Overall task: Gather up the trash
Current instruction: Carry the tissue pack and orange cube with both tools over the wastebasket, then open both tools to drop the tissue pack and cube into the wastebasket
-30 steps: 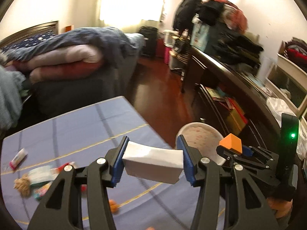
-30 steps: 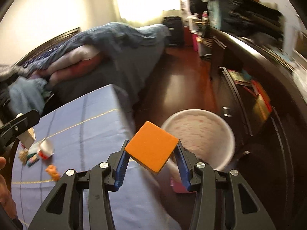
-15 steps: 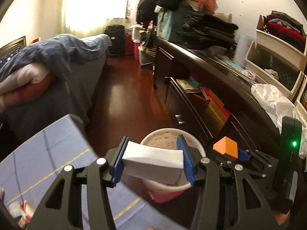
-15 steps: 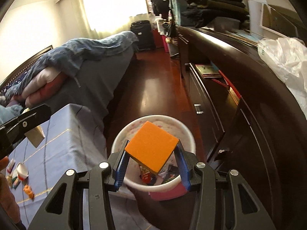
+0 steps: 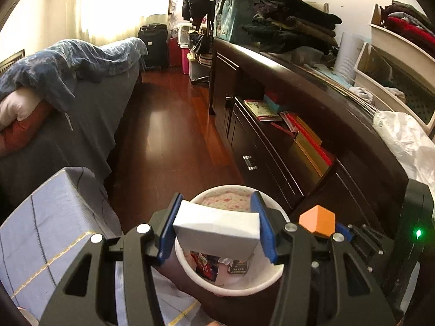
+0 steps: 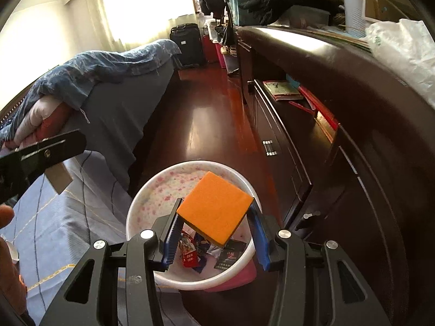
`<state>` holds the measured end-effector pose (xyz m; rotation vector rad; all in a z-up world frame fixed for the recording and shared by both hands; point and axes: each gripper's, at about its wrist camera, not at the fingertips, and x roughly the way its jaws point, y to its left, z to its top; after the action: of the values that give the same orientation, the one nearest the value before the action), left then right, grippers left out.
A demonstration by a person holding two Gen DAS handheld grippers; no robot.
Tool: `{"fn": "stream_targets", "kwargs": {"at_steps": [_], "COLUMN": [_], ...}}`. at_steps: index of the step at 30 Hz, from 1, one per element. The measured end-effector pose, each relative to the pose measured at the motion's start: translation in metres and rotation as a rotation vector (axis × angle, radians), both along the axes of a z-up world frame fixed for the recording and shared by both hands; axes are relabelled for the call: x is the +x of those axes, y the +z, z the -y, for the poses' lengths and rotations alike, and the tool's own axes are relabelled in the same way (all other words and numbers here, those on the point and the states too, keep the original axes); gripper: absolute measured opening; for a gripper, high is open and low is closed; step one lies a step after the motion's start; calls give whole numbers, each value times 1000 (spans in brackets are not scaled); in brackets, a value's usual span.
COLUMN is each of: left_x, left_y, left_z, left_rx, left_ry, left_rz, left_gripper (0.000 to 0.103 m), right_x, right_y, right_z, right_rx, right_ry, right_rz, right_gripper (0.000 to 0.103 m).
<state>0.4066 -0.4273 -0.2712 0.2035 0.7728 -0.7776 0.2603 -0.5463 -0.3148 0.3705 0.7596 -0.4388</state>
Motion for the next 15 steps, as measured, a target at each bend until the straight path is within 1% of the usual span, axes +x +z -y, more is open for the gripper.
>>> {"fn": "stream_targets", "kwargs": {"at_steps": [7,12,15], "left_x": [18,28,36], "left_y": [-20,-31,-37], "left_z": [17,22,25], "left_rx": [7,4,-5], "left_ry": [-1,6,7], "left_rz": [-55,-84,-118], "left_gripper": [52,53,54], "right_x": [11,18,23], "right_y": [-16,-26,-30], "right_z": [4,7,8], "right_rx": [0,3,-1], "right_ry": [0,-7,-7], "right_rz": [-25,-40,-48], "right_gripper": [47,47,47]}}
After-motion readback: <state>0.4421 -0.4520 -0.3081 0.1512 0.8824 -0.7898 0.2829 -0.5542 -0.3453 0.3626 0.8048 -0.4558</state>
